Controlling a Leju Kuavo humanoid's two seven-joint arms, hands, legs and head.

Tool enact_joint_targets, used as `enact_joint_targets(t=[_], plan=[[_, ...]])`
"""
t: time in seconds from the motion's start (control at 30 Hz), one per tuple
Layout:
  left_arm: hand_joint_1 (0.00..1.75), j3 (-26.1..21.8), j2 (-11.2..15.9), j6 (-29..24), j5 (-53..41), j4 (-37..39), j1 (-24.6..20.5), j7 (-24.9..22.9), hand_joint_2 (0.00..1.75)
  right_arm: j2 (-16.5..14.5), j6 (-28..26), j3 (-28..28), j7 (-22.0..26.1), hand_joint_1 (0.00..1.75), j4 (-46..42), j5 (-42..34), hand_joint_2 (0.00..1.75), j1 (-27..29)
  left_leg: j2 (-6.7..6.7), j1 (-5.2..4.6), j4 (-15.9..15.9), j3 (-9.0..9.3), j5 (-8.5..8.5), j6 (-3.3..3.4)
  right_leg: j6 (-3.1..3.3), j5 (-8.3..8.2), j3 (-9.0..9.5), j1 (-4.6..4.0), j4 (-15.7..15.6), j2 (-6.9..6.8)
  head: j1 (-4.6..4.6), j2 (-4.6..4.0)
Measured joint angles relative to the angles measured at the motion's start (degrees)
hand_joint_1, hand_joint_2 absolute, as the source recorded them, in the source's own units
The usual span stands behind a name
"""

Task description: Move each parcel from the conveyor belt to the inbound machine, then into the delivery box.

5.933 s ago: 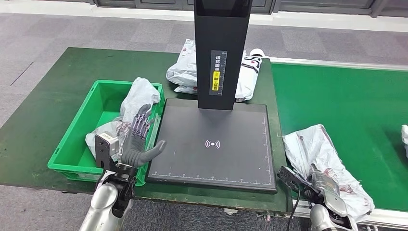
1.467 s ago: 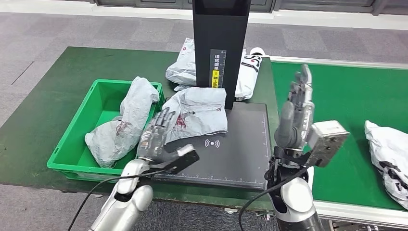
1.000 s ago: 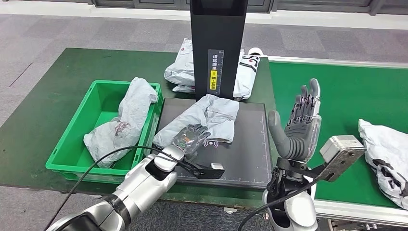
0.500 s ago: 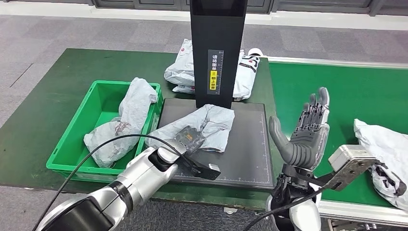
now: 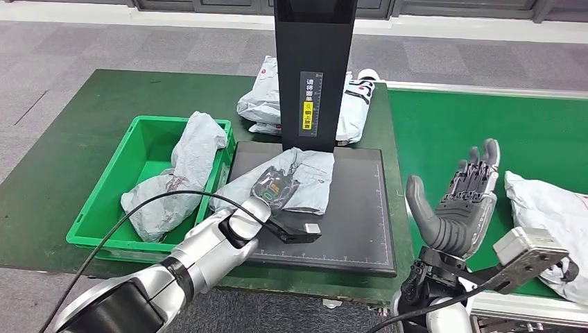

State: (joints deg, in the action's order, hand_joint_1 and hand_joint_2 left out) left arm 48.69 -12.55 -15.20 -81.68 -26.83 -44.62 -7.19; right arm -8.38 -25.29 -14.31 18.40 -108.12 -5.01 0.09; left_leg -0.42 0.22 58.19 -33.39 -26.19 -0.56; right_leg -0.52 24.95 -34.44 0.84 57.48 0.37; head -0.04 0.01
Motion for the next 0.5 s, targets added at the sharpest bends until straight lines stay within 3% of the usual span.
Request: enact_joint_targets(t=[0.1, 0.27, 0.5], plan=[[1.75, 0.02, 0.19, -5.16, -1.24, -0.7, -0.14, -2.4, 1.75, -0.08, -0.45, 0.27, 0.08, 0.0, -0.68, 0.04, 1.75, 0.44, -0.02, 0.0, 0.0, -0.06, 0.0, 0.0, 0.0, 0.0, -0.05, 0.0, 0.01, 0.0, 0.0, 0.0], [1.75, -0.88, 2.43, -21.78, -3.39, -8.4, 0.09, -7.76, 1.75, -0.1, -2.28, 0.47, 0.15, 0.0, -1.37, -0.25, 1.75, 0.81, -0.02, 0.0, 0.0, -0.13, 0.0, 0.0, 0.0, 0.0, -0.08, 0.0, 0.03, -0.01, 0.0, 0.01], [1.75, -6.82, 7.07, -24.95, -3.56, -26.83, 2.5, -6.51, 1.75, -0.1, -3.23, 0.47, 0.22, 0.0, -1.38, -1.09, 1.75, 0.64, -0.04, 0.01, -0.01, -0.15, 0.0, 0.0, 0.01, 0.01, -0.11, -0.01, 0.03, -0.02, 0.0, 0.0]])
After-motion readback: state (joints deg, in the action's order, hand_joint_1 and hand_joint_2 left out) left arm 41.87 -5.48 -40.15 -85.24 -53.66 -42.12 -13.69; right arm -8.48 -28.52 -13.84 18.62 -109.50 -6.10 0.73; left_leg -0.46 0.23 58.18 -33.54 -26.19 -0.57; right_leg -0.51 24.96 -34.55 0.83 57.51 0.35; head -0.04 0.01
